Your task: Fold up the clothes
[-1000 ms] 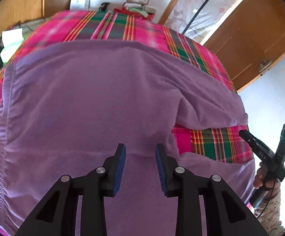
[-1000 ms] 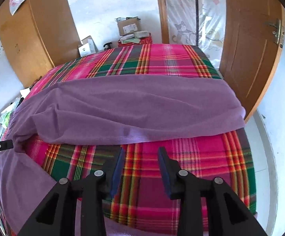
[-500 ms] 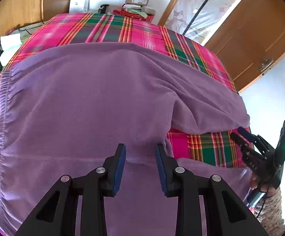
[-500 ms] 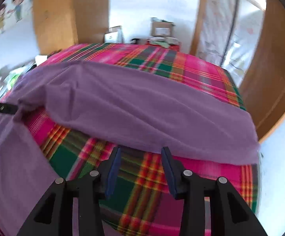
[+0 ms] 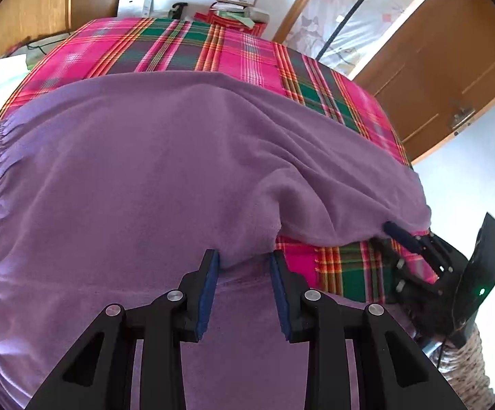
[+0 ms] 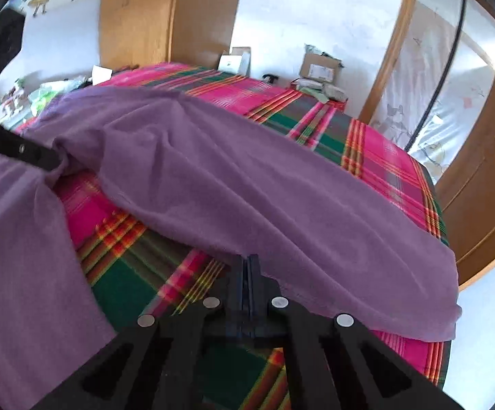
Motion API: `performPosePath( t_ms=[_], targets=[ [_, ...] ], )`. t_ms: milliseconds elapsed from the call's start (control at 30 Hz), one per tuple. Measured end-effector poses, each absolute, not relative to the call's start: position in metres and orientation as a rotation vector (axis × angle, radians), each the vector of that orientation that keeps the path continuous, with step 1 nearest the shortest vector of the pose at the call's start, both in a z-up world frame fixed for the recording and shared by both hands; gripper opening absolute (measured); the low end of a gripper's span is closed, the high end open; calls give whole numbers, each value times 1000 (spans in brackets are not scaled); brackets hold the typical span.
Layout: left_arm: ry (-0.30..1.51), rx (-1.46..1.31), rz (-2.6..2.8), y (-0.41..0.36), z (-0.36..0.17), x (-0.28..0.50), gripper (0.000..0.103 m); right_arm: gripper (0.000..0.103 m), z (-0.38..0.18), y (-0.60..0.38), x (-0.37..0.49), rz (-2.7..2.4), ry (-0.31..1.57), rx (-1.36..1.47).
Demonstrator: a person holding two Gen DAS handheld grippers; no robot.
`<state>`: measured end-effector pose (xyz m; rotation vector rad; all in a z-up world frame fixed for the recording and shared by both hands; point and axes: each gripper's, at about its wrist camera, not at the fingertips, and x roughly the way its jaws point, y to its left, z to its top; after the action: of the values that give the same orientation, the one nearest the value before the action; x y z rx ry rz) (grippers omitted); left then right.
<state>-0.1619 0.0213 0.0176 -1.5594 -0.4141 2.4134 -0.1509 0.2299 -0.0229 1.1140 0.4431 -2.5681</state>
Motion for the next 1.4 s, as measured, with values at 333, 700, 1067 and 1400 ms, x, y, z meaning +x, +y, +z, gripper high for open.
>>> performPosePath(
  t_ms=[333,700,1067,1400],
  targets=[
    [-399,-1559,2401,33,12,-161,32,2,-8,269,-169,-2725,151,1138],
    [-399,-1586,2355,42,5,-158,32,6,-13,302,-156,-2556,-55,1235],
    [-343,-1563,2377,65,17,-168,32,43,5,381,-211,-2739,-42,1241],
    [-216,-1529,2361,98,30,-180,33,49,-18,396,-290,-2581,6,1332]
  ],
)
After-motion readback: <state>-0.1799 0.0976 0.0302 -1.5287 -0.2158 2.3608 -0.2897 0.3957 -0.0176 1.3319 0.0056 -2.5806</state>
